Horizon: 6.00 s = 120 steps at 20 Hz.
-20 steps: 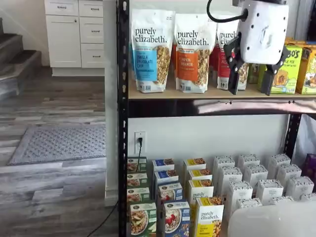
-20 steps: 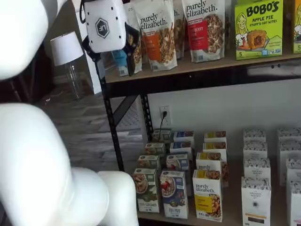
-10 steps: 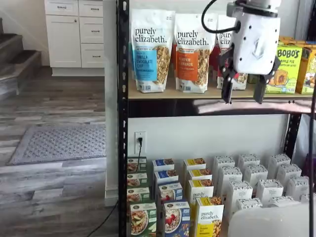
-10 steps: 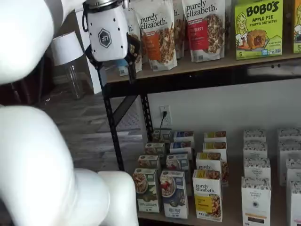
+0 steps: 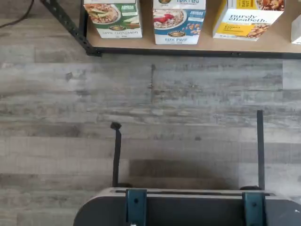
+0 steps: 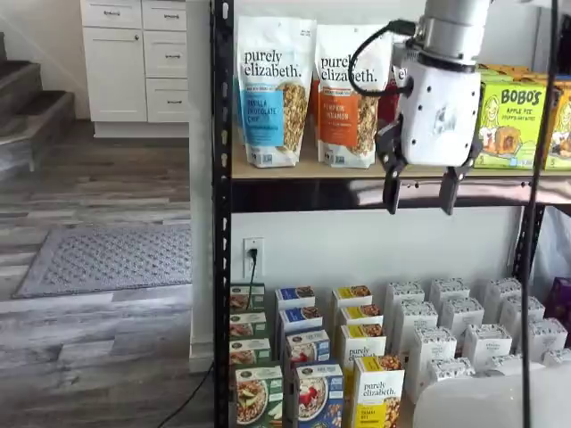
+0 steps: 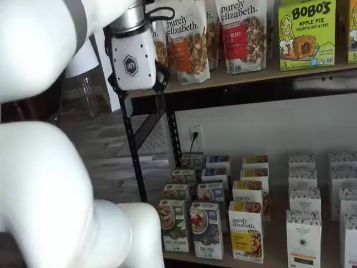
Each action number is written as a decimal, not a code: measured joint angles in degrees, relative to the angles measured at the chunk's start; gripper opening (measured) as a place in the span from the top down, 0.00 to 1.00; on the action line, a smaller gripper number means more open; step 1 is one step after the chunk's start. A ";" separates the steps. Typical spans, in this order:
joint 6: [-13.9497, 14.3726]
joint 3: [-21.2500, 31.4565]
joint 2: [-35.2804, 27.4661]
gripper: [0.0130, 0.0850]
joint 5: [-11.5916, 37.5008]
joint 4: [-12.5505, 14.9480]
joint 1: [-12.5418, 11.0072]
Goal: Pick up the blue and white box that is on the bottom shelf, the second box from the left
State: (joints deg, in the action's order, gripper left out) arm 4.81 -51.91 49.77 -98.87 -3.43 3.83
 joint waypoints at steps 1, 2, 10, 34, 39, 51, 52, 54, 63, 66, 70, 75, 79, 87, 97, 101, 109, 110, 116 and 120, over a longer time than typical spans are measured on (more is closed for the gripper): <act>0.19 0.69 -0.12 0.00 0.77 0.13 0.24; 0.30 1.49 -0.28 0.00 1.62 0.02 0.35; 1.42 7.52 -1.83 0.00 8.10 0.26 1.80; 0.65 25.02 -10.59 0.00 41.32 0.78 2.36; 0.68 25.73 -16.30 0.00 47.43 -0.62 3.53; 5.83 26.60 -28.75 0.00 62.33 1.79 7.67; 6.01 26.44 -29.75 0.00 63.27 1.83 7.86; 5.65 25.91 -32.12 0.00 65.46 1.23 8.05; 1.38 21.72 -43.02 0.00 73.29 -0.04 5.12; -0.59 20.34 -45.65 0.00 73.90 -0.80 3.84; -4.56 18.53 -48.64 0.00 73.07 -3.77 2.45; -6.89 16.97 -52.50 0.00 74.42 -4.79 1.14; -9.37 16.04 -55.35 0.00 76.78 -6.88 0.79; -8.15 13.05 -61.42 0.00 80.05 -6.02 1.48; -6.07 8.71 -69.58 0.00 85.64 -4.15 2.12; -6.24 6.83 -71.95 0.00 86.10 -4.03 1.84; -5.27 2.48 -76.96 0.00 86.57 -1.82 0.65; -5.22 1.75 -77.77 0.00 86.58 -1.62 0.51; -6.87 -1.82 -81.90 0.00 87.75 -3.01 0.28; -5.67 -3.92 -83.83 0.00 87.46 -1.30 -0.25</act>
State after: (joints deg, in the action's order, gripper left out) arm -0.87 -55.83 -34.06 -11.41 -4.73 3.57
